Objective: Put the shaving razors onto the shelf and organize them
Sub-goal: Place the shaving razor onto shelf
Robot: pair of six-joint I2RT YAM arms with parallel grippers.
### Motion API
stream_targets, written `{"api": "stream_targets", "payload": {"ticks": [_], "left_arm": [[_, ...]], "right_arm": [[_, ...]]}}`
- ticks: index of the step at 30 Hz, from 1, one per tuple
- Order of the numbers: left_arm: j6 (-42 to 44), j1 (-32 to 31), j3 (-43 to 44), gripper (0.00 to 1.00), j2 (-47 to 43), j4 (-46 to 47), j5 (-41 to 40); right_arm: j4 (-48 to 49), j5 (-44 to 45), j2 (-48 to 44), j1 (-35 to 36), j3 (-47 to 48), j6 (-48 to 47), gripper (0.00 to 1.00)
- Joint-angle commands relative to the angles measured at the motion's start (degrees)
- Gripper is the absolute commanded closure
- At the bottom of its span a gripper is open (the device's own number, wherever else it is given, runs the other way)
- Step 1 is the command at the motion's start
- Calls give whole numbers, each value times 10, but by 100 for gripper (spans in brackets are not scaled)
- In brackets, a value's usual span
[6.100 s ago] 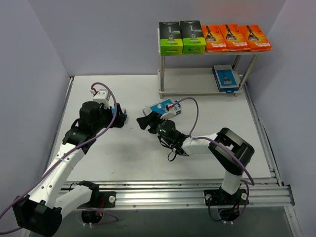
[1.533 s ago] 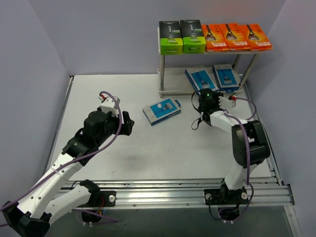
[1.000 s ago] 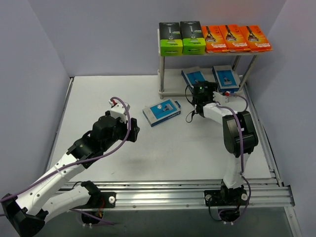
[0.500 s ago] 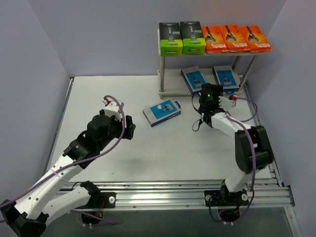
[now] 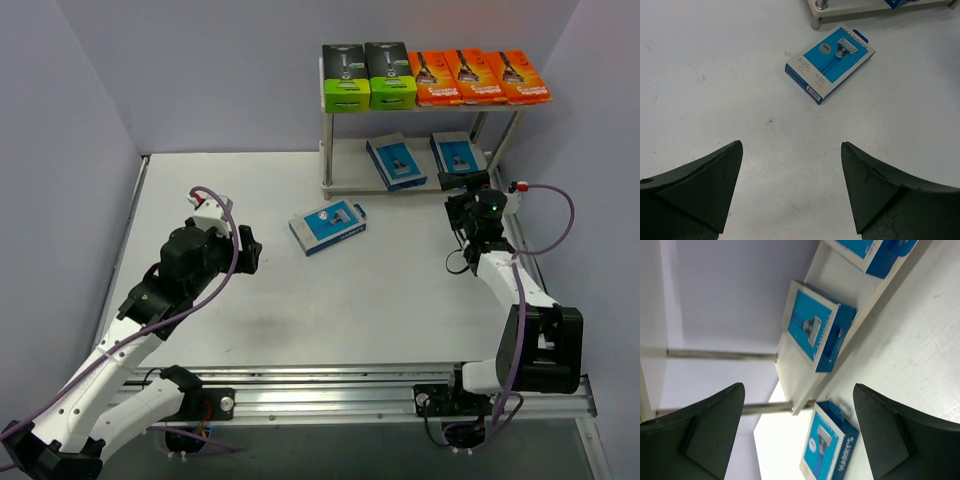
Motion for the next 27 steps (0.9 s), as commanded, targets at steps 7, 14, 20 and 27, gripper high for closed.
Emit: {"api": "stream_targets", "payload": {"ticks": [7,14,20,27], "left_arm": [[0,8,22,11,0,16,15],[-1,14,23,11,14,16,19],[-2,20,22,11,19,17,22],[-3,23,22,11,24,18,26]], "right_arm": [[66,-290,67,-69,34,-104,23],[65,-325,162,-67,85,-128,49],[51,-308,213,-57,124,-139,55],[35,-288,273,-41,176,-142,59]]}}
